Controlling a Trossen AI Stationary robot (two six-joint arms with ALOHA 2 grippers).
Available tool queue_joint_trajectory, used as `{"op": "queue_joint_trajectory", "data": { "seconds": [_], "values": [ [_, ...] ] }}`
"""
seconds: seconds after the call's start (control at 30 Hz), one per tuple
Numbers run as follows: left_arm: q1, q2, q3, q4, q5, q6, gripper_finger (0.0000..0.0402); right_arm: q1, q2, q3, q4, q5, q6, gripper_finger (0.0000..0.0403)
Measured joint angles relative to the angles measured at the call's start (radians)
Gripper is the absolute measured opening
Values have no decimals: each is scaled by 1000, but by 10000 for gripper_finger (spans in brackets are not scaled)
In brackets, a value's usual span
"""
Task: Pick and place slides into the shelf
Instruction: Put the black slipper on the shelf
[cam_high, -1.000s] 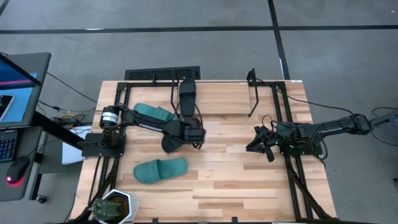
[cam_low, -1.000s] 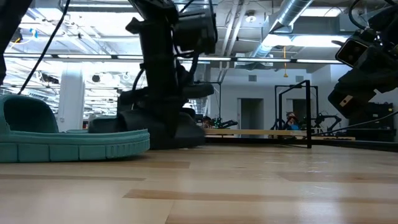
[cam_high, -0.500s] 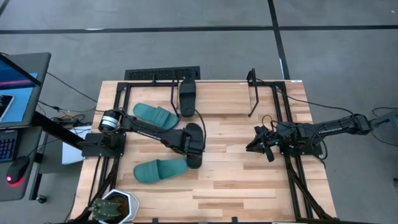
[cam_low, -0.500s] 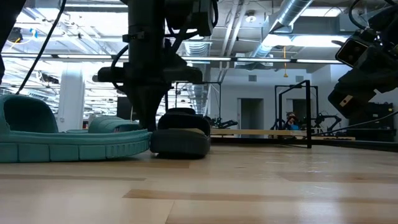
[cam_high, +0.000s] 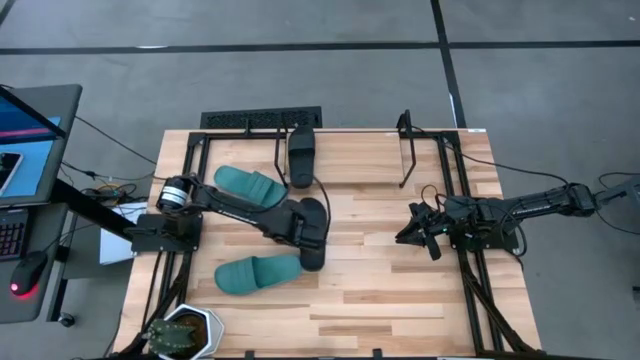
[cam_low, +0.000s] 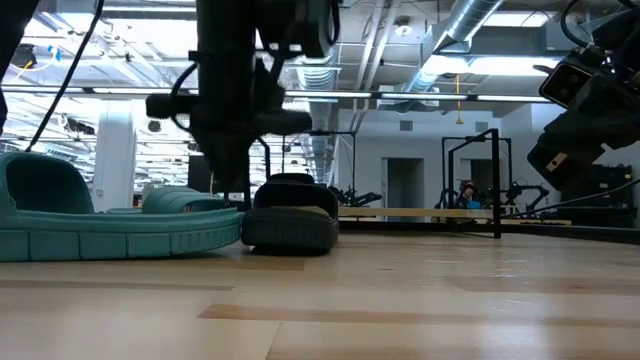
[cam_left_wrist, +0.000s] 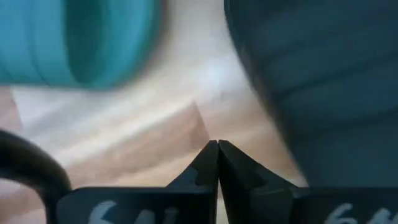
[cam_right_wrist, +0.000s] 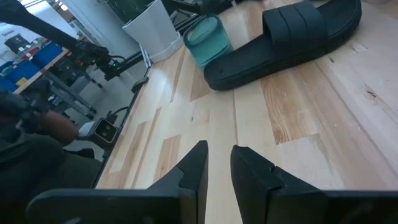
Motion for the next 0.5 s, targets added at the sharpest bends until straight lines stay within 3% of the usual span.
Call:
{"op": "queue_joint_trajectory", "data": {
  "seconds": [0.1, 0.2, 0.3, 0.5],
  "values": [
    [-9, -55, 0, -29, -133, -25, 0, 0, 0, 0, 0, 0, 0, 59],
    [-42, -136, 0, -89, -348, -50, 0, 0, 0, 0, 0, 0, 0, 59],
    [-88, -221, 1, -84, -541, 87, 0, 0, 0, 0, 0, 0, 0, 59],
    [-132, -352, 2, -76, -609, 447, 0, 0, 0, 0, 0, 0, 0, 59]
  ]
}}
